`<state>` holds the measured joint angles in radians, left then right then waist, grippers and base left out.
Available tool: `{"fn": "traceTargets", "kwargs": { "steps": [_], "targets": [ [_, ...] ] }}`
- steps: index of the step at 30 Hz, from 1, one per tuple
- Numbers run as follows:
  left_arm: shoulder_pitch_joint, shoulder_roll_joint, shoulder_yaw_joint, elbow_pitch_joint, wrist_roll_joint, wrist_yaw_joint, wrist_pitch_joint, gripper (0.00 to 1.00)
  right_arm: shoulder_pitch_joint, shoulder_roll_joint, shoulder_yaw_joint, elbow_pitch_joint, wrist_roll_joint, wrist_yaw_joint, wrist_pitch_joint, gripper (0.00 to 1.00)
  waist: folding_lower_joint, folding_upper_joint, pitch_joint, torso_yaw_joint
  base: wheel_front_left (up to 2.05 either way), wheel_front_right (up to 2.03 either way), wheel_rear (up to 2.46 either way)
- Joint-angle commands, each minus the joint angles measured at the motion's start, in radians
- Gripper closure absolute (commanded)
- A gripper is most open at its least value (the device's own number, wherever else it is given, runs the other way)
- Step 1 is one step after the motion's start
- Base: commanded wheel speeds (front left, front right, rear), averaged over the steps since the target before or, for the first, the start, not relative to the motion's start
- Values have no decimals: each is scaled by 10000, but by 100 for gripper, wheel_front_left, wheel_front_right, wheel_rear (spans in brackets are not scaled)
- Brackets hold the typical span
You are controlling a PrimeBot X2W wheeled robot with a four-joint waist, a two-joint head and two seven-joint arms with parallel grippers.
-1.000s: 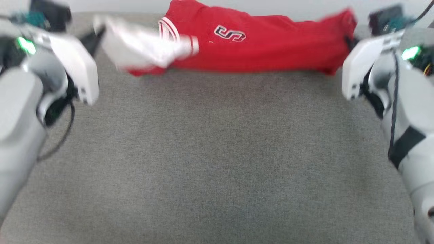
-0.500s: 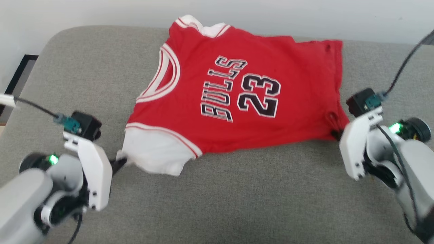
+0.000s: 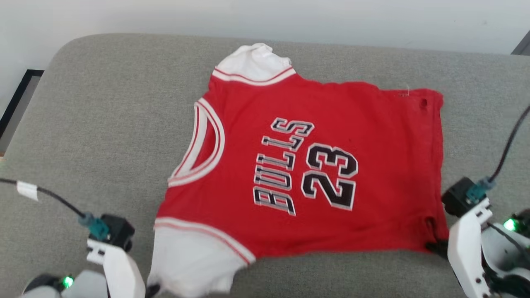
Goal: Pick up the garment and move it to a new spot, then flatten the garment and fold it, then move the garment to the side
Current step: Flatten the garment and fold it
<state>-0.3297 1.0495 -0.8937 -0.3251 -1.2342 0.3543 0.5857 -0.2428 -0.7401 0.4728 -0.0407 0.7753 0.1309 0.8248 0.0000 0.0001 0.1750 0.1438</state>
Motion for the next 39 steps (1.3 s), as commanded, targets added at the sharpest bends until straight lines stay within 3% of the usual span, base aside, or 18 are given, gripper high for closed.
{"fn": "traceTargets", "kwargs": {
  "steps": [1,8,12,16,18,23,32,33,39],
  "targets": [
    [205,122,-34,-92,-53,151,96,100,235,-88,-90,-102,125,-3,114,100,0,-1,6,-20,0,0,0],
    [858,504,-231,-1002,-464,932,514,100,1251,-372,-542,-790,522,-3,592,100,0,-1,63,-104,0,0,0],
    [470,609,71,-1193,-269,846,256,100,1540,-112,-1078,-941,428,-3,379,100,0,-1,89,-146,0,0,0],
    [-234,804,462,-1170,164,426,43,100,1685,354,-1807,-1068,109,-3,201,100,0,-1,134,-249,0,0,0],
    [-670,929,690,-1035,477,168,-62,100,1623,717,-2231,-1181,-100,-3,133,100,0,-1,175,-344,0,0,0],
    [-2271,667,1073,-41,1486,-1116,-268,100,1067,1861,-3281,-1409,-1288,-3,122,100,0,-1,385,-636,0,0,0],
    [-4442,-1086,828,3343,2449,-2980,-415,100,-573,3309,-3512,-234,-3177,-3,-228,100,0,-1,867,-1020,0,0,0],
    [-4442,-1086,828,3343,2449,-2980,-415,100,-573,3309,-3512,-234,-3177,-3,-228,100,0,-1,867,-1020,0,0,0],
    [-5313,-2356,546,5984,2539,-3936,-583,100,-1601,3961,-3147,1272,-3616,-3,-603,100,0,-1,1201,-1271,0,0,0]
  ]
}}
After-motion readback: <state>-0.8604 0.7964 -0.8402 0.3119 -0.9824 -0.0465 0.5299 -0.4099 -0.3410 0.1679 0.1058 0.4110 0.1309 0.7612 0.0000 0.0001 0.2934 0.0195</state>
